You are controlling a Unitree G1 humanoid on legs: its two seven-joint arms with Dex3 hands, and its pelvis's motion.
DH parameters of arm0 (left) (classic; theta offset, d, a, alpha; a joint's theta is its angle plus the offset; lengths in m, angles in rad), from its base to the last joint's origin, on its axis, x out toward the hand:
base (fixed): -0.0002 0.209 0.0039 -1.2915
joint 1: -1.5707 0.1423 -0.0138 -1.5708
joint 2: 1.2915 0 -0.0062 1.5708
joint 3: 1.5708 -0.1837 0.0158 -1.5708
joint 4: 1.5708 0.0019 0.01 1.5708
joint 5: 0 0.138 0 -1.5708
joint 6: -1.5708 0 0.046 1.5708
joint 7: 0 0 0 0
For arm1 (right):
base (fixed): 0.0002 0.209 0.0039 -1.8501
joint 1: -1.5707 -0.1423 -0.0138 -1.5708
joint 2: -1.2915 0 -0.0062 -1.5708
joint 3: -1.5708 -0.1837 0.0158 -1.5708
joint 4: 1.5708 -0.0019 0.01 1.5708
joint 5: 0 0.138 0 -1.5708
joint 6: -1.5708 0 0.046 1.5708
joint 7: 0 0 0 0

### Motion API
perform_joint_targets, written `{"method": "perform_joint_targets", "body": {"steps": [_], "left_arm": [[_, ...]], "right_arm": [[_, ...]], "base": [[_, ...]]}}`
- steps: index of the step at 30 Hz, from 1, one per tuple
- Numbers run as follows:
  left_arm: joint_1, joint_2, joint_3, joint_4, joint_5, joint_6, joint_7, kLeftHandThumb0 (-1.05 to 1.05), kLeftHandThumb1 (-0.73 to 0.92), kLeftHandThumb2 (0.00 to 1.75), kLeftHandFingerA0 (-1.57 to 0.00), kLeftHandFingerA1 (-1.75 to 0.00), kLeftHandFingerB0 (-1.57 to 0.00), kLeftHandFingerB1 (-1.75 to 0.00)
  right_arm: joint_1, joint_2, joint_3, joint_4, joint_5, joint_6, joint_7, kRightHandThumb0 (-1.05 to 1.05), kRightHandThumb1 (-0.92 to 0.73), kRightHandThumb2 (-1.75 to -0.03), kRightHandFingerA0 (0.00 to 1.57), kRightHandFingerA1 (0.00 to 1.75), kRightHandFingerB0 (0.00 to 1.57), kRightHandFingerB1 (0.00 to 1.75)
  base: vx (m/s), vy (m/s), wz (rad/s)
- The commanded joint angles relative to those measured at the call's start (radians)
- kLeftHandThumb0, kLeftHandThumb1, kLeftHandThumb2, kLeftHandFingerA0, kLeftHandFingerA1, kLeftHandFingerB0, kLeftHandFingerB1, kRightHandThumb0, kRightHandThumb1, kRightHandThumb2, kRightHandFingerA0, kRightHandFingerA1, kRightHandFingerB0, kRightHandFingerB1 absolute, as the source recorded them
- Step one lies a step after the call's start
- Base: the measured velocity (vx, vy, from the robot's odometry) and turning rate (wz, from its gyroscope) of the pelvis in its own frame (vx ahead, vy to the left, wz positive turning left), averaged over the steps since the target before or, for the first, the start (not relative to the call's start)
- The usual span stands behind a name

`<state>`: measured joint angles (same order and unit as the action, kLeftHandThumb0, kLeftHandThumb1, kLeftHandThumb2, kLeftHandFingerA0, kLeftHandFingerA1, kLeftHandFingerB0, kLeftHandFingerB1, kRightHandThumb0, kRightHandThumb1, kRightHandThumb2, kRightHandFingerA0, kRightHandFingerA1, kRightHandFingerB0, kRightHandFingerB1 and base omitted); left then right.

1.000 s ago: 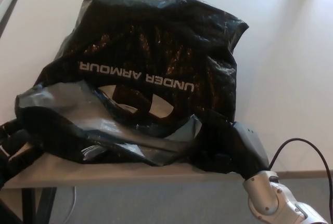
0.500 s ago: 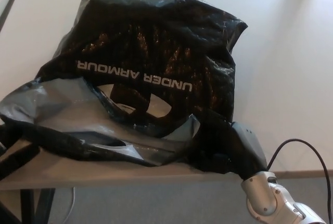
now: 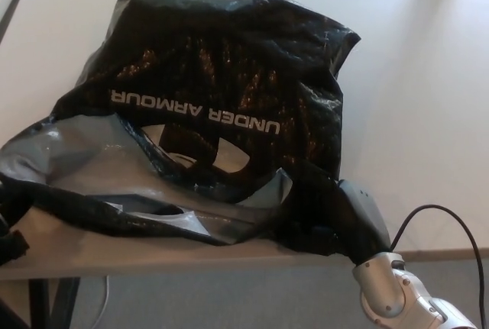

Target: A plastic bag is kept infront of the robot in the middle of the desk and the robot uses both its hands to grab it from the top and lifts it up and then releases it.

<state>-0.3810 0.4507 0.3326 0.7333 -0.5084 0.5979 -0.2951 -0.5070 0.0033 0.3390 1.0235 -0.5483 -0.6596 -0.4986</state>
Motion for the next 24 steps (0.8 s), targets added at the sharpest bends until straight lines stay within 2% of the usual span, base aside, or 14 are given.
{"method": "perform_joint_targets", "body": {"steps": [1, 2, 8, 24], "left_arm": [[0.123, -0.084, -0.034, -0.098, 0.141, -0.224, 0.146, -0.22, 0.54, 0.57, -0.43, -0.35, -0.44, -0.35], [0.136, -0.096, -0.039, -0.116, 0.156, -0.261, 0.156, -0.24, 0.56, 0.57, -0.38, -0.33, -0.42, -0.35], [0.163, -0.135, -0.054, -0.134, 0.207, -0.376, 0.212, -0.20, 0.60, 0.58, -0.33, -0.32, -0.35, -0.33], [0.142, -0.151, -0.074, -0.065, 0.254, -0.451, 0.221, -0.22, 0.59, 0.58, -0.32, -0.32, -0.38, -0.33]], "right_arm": [[-0.012, -0.001, 0.002, 0.007, 0.003, 0.003, -0.018, -0.22, -0.73, -0.58, 0.69, 1.75, 0.45, 1.73], [-0.012, -0.001, 0.003, 0.006, 0.000, 0.004, -0.020, -0.20, -0.72, -0.58, 0.69, 1.75, 0.45, 1.73], [-0.012, 0.002, 0.005, 0.011, 0.007, -0.010, -0.014, -0.21, -0.73, -0.57, 0.69, 1.75, 0.43, 1.75], [-0.007, 0.006, 0.005, 0.015, 0.015, -0.023, -0.006, -0.21, -0.73, -0.57, 0.70, 1.75, 0.45, 1.74]], "base": [[0.00, 0.000, 0.00], [0.00, 0.000, 0.00], [0.00, 0.000, 0.00], [0.00, 0.000, 0.00]]}}
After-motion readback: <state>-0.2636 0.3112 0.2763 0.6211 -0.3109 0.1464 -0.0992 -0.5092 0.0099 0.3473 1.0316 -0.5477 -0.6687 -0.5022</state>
